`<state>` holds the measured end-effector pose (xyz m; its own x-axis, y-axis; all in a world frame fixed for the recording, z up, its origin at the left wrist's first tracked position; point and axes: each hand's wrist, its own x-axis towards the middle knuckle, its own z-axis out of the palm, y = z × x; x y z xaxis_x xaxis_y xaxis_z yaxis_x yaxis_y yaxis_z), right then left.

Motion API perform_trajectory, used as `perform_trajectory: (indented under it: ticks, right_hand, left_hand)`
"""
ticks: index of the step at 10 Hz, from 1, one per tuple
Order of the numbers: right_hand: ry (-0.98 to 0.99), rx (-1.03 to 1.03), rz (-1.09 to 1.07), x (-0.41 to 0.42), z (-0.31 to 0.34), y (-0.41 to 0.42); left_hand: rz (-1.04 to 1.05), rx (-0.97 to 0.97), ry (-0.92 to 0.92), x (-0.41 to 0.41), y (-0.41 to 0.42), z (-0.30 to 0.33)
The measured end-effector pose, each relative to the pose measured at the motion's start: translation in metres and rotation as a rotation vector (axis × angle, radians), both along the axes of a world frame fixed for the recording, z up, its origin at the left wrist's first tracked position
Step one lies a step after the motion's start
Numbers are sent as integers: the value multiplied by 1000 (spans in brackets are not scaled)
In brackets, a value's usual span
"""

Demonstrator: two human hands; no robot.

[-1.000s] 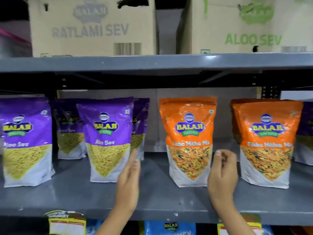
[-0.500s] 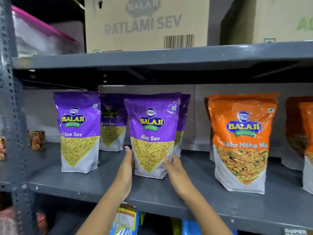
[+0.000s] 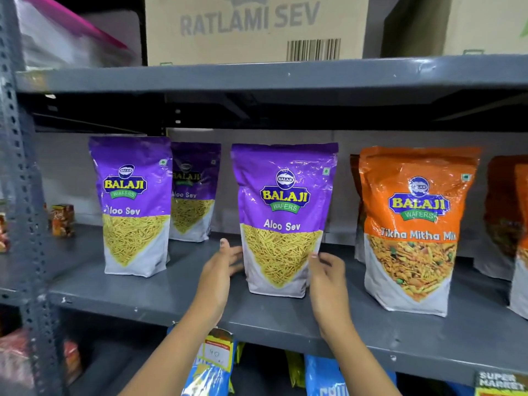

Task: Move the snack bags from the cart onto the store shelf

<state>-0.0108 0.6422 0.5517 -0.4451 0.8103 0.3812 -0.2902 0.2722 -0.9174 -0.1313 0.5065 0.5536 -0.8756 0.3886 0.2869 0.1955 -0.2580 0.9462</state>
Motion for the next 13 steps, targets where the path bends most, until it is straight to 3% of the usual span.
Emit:
perform_trajectory:
  ticks: [1, 2, 3, 4, 5, 7, 8, 9, 11, 12, 13]
  right_hand:
    - [156, 110, -122, 16, -4, -14]
    - [47, 217, 152, 5, -11, -50]
    - [-144, 339, 402, -36, -12, -93]
    - [-250, 269, 547, -92, -3, -136]
    - [-333, 220, 647, -149, 5, -169]
    - [-191, 197, 564, -183, 1, -186]
    - [-83, 63, 388, -184, -7, -175]
    - [-101, 30, 272, -183, -6, -172]
    - [-150, 47, 233, -178, -3, -177]
    - [-120, 58, 240, -169, 2, -178]
    - [-41, 190, 205, -141, -2, -178]
  left_hand:
    - [294, 248, 54, -6, -30, -1]
    - [493, 442, 152, -49, -79, 4]
    - [551, 437, 106, -98, -122, 8]
    - [512, 363, -29, -145, -150, 3]
    - [305, 282, -132, -154, -153, 8]
    - [311, 70, -60, -174, -159, -15]
    - [309, 49, -39, -154, -159, -3]
    - [296, -6, -13, -148, -156, -2]
    - [294, -80, 56, -149, -156, -7]
    - [359, -100, 142, -133, -155, -5]
    - [592, -127, 324, -111, -154, -3]
